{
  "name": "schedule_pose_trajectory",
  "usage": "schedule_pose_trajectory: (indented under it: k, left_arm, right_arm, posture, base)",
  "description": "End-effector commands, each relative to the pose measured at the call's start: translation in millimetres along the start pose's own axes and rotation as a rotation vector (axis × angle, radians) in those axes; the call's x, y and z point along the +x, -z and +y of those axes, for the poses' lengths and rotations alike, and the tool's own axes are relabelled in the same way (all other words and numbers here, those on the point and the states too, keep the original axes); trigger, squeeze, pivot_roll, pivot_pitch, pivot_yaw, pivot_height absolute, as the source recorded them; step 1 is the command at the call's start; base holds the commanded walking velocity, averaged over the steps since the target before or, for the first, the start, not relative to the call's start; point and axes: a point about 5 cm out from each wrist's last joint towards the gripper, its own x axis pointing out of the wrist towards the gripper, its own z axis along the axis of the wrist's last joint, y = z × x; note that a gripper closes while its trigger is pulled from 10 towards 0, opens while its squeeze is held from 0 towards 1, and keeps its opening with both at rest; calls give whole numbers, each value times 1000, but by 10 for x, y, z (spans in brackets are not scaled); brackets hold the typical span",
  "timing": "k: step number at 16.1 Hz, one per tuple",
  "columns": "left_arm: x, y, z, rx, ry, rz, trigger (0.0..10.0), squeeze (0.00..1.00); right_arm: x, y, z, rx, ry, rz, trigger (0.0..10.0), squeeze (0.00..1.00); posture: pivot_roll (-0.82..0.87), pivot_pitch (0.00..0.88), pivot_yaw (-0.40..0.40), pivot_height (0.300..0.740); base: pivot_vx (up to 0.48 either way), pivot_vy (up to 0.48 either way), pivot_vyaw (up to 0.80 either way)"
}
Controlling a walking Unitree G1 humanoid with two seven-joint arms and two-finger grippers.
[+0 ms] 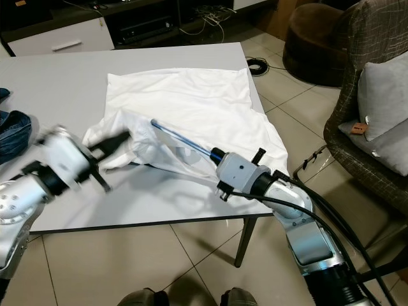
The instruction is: Hang hanger
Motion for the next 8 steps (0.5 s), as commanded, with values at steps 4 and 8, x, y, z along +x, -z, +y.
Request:
schedule_pose_trajectory:
  k: [4,8]
  left_arm:
    - [-7,-42,101,-91,-127,-64,10000,0]
    - [-14,-118,191,-79,-197,-116,10000,0]
  right_arm:
    - [89,-97,-98,55,79,-49,10000,0]
    - [207,-167,-60,86,97,-87,10000,0]
  posture:
    - [-76,69,59,740]
    - [-71,67,55,740]
  base:
    - [0,0,0]
    - [0,0,0]
